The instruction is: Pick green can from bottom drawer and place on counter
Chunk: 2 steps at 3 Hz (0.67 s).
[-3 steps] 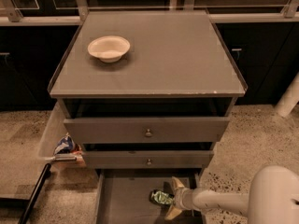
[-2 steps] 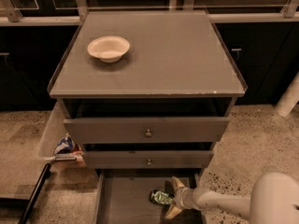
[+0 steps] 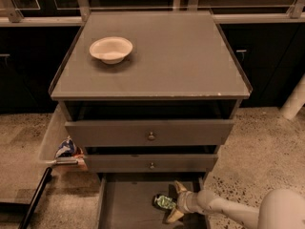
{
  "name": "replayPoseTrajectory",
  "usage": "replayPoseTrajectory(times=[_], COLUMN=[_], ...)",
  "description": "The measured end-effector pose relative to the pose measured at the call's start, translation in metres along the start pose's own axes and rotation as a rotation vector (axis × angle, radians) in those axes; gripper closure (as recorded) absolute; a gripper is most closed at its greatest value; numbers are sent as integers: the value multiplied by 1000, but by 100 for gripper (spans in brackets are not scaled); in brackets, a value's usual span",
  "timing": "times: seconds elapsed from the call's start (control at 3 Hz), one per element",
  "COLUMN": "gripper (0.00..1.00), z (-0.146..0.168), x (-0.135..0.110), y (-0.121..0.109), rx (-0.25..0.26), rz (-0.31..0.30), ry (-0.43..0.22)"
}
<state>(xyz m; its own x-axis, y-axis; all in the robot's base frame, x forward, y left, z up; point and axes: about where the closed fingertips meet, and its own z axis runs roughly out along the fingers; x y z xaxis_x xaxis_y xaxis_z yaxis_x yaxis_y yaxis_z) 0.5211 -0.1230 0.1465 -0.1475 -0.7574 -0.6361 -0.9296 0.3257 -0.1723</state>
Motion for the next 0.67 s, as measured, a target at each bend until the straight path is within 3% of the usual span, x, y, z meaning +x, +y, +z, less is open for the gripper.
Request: replayPoseTrajectory(times=[0.33, 0.67], gripper=[0, 0], z=[16, 16], x=[2, 2], y=[16, 16], rx=[-27, -27], rz=[24, 24], ry=[6, 6])
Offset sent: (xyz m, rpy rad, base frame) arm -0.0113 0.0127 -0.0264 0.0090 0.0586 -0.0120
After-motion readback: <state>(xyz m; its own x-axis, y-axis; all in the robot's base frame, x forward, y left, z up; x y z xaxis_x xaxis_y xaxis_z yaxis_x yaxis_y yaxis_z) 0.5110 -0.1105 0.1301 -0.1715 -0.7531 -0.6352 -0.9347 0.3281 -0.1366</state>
